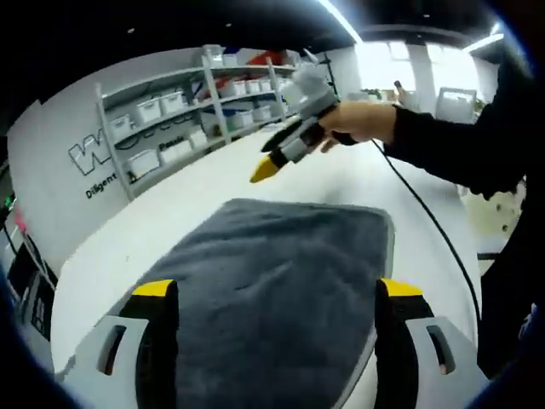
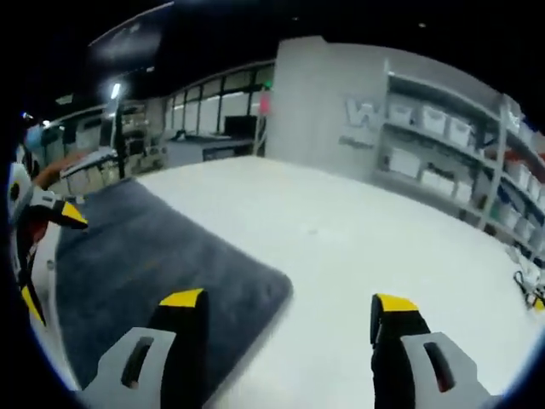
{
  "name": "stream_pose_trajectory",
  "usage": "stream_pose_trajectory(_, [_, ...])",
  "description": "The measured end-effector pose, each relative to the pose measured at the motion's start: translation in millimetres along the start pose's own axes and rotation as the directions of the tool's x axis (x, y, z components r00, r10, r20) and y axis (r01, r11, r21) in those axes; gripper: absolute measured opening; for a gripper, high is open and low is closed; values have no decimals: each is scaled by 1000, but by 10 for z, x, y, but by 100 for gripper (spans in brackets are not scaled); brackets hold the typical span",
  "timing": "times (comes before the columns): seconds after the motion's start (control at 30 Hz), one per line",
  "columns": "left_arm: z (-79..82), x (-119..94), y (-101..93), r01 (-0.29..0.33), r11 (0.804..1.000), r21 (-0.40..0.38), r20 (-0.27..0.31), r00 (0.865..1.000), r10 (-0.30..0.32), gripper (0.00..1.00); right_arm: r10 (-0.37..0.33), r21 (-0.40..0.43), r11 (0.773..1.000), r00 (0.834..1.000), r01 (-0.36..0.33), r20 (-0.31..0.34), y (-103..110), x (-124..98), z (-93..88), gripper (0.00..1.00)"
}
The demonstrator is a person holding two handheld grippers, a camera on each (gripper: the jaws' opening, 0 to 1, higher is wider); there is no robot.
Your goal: Open the folded towel by lifting each exposed corner and separating the folded layers until the towel lies flat within the target outline without major curled edges
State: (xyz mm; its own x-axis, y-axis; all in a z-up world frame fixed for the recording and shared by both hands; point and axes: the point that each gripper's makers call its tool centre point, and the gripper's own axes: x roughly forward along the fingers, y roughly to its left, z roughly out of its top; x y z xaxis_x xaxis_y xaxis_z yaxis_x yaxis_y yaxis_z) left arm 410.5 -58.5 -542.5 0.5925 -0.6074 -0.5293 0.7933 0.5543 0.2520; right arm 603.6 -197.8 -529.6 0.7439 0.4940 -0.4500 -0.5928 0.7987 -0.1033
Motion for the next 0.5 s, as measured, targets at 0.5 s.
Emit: stream_pose_trajectory(0.5, [351,349,-464,133,989,67,-35,991,-130,91,72,-39,997,997,-73,-26,31,73,107,72])
